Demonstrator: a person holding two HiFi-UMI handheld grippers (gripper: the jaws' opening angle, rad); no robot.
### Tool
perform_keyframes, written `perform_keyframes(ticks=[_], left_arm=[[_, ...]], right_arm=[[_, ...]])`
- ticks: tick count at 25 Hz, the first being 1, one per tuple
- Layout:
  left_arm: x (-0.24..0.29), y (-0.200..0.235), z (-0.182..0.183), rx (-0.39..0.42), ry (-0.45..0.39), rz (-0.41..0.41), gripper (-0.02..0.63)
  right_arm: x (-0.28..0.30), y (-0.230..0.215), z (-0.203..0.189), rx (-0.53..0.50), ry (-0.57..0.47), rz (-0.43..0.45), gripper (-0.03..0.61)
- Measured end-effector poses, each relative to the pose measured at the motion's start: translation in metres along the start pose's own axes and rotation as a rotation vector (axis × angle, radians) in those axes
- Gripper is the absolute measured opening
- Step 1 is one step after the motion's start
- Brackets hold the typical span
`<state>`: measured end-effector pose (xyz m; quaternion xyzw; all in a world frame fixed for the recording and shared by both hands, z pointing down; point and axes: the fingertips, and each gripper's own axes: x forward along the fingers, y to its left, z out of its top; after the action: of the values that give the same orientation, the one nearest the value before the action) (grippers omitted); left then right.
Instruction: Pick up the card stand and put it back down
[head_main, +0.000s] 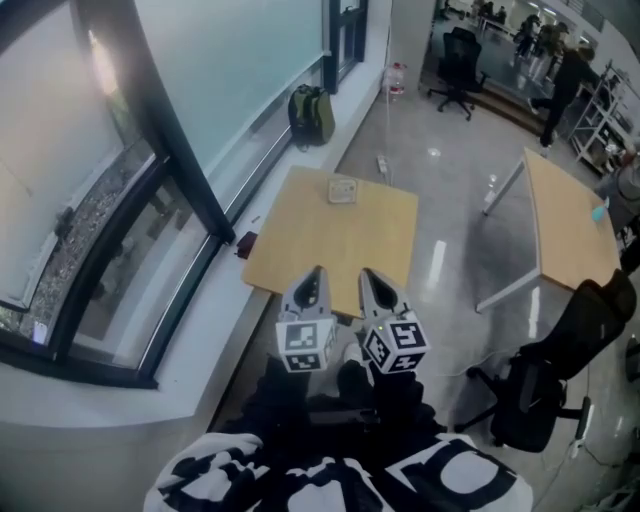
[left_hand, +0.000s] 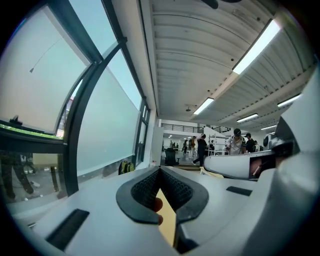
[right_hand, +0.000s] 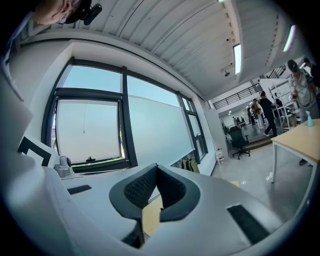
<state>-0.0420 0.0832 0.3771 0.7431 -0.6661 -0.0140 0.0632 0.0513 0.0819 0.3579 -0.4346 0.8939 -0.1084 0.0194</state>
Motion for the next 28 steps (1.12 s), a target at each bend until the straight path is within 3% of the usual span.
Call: perform_keyframes(ticks=[10,17,22,28], left_arm=[[0.142,0.003,0.026,0.011,-0.027,0.027,0.004],[0.199,0.003,-0.005,-0.019,0.036,0.052,0.003],[0.213,0.013,-0.039,-0.023,0.112,0.005,0.003],[0.231,0.057,-0.070,-0.013,0.146,-0.042,0.004]], right_arm=[[0.118,-0.089,0.041,-0.023,-0.001,0.082,0.017],[0.161,-0.136,0.016,0.009,0.083,0.115,0.015],[0.184,-0.156,-0.018,0.021,0.164,0.127,0.017],[0.214,-0.169,-0.054,0.008,0.239,0.122,0.017]])
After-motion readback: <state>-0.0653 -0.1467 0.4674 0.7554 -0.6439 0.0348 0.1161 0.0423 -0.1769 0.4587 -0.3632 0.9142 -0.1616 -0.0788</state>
